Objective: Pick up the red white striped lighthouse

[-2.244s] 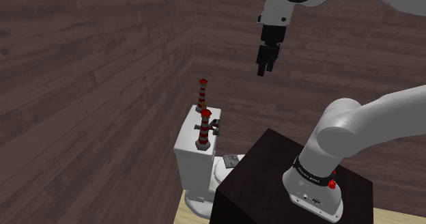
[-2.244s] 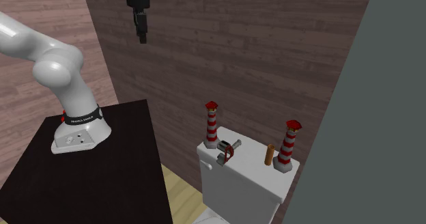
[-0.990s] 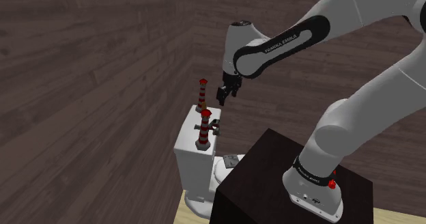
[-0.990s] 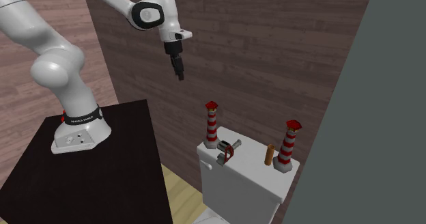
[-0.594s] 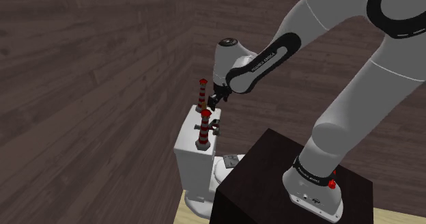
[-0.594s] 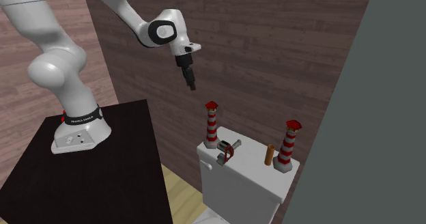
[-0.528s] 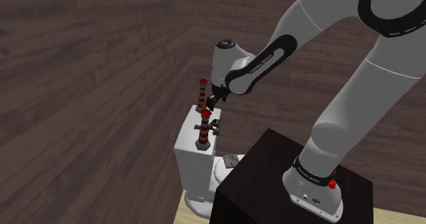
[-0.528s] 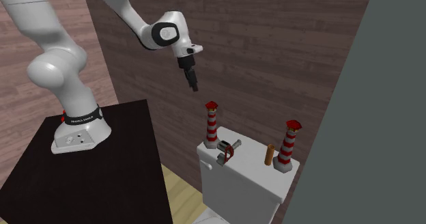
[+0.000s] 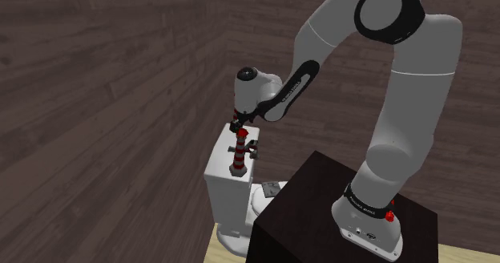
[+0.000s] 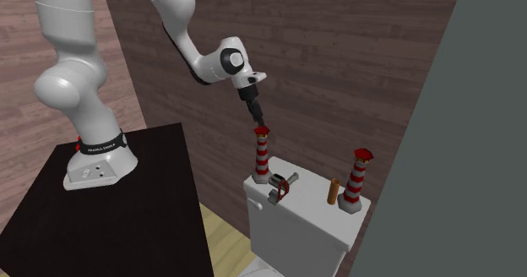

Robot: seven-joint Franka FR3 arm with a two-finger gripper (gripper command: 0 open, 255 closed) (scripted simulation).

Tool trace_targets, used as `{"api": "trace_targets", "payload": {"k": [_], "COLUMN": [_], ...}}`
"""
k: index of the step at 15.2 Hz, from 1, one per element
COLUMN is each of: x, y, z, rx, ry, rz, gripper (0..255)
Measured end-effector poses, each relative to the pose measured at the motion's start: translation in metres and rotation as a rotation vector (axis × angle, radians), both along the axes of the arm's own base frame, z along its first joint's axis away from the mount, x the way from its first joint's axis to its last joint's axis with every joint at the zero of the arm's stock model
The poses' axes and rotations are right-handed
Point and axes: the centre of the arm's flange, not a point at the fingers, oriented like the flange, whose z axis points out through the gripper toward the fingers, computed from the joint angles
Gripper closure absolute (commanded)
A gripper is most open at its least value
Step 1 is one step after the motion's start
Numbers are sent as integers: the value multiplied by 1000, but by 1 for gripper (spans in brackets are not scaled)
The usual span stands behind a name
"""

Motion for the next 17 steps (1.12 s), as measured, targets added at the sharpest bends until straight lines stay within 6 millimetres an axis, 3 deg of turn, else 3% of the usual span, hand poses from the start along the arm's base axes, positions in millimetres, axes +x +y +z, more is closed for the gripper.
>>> {"api": "trace_targets", "payload": {"k": [8, 9, 17], "x": [5, 5, 5], "y": [-2, -2, -2], "z": [-45, -47, -48], "rx": [-11, -11, -12], "ry": [-10, -10, -11], "rz": [-2, -2, -2], "gripper": [0, 255, 255]}}
